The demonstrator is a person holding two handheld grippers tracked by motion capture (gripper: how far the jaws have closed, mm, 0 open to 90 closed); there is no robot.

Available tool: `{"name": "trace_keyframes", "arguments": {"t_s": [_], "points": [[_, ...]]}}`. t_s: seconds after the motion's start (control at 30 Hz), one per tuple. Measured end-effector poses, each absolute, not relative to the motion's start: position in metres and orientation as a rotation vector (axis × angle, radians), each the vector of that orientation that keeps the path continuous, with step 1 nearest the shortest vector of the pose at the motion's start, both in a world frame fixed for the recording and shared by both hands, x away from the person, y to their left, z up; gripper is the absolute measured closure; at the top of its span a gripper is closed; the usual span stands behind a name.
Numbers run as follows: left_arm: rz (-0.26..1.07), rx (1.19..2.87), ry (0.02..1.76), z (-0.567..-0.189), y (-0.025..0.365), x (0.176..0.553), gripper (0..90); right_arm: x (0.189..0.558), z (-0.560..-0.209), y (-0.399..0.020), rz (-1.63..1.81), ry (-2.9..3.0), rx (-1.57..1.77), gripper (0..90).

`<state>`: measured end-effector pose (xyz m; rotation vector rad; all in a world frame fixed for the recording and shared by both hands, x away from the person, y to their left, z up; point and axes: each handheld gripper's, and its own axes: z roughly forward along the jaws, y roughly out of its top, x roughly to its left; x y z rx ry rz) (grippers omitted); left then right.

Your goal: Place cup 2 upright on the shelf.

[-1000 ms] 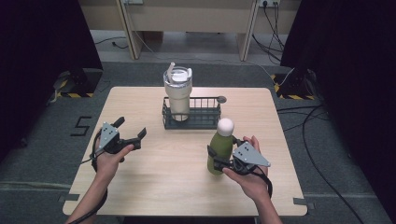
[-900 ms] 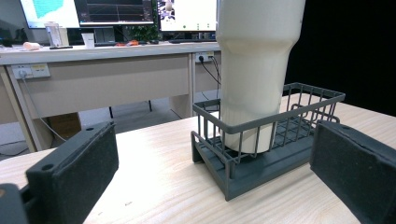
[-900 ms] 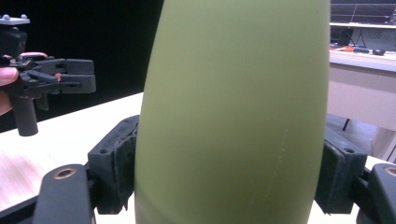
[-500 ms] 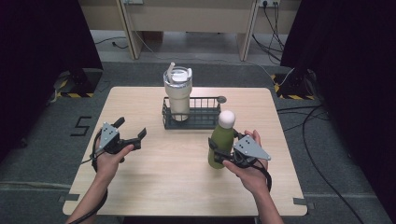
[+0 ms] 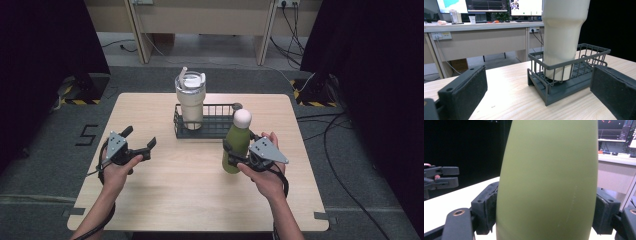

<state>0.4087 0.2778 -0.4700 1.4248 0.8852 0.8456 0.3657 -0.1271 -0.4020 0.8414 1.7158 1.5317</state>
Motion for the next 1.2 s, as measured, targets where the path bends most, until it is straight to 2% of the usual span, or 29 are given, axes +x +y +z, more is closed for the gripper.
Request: {"name": "trace_keyframes", "arguments": {"t_s": [1.2], "points": [[0.851,1.419,0.885,-0.468,0.279,0.409,0.6,0.397,-0.38,-0.122,1.506,1.627,0.868,23.2]]}}
